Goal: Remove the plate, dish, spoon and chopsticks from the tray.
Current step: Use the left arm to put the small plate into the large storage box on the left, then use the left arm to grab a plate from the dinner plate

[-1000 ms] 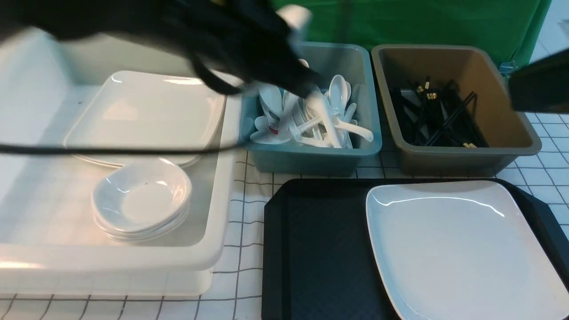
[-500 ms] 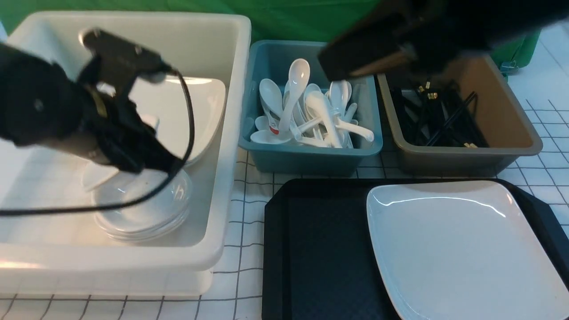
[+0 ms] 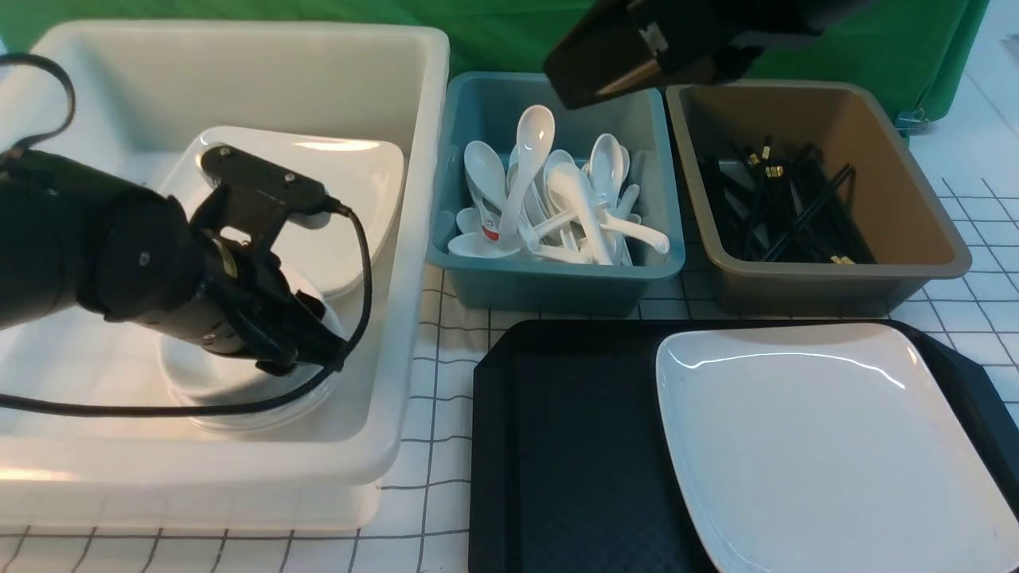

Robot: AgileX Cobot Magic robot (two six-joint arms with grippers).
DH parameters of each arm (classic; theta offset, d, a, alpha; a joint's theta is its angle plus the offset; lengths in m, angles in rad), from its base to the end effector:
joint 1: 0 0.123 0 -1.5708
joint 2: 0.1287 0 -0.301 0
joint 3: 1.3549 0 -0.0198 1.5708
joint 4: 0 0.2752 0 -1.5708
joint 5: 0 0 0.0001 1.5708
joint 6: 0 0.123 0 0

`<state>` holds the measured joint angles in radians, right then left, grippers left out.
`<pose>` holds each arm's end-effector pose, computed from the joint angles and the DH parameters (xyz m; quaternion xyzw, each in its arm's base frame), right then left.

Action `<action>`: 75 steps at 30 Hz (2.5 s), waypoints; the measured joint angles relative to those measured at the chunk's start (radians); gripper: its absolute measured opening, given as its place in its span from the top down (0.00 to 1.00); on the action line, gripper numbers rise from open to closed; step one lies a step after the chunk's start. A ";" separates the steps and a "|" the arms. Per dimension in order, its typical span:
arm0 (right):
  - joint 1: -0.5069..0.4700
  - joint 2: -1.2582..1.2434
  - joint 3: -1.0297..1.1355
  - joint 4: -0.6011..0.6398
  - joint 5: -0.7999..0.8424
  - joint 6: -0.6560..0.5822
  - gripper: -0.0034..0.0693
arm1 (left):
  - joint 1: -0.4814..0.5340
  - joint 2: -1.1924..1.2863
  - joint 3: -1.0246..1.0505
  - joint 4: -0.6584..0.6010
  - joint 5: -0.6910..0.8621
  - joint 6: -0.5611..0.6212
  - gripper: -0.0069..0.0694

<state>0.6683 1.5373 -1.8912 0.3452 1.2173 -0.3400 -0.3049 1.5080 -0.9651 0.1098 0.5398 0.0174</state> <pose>0.2535 0.2499 0.4779 -0.4454 0.7918 0.2316 0.3480 0.3289 -0.0962 0.2171 0.1903 0.9391 -0.0006 0.2861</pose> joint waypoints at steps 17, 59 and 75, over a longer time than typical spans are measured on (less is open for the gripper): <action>-0.273 -0.441 0.499 -0.534 0.002 0.183 0.95 | -0.384 0.163 -0.529 -0.343 0.228 -0.011 0.91; -0.398 -0.631 0.761 -0.345 -0.051 0.107 0.95 | -0.396 0.810 -0.853 -0.439 0.063 -0.032 0.66; -0.398 -0.631 0.656 -0.311 -0.034 0.104 0.95 | -0.397 0.550 -0.855 -0.419 0.277 0.029 0.87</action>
<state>0.2706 0.9060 -1.2356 0.0342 1.1831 -0.2359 -0.7015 2.0576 -1.8196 -0.3093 0.8168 0.0467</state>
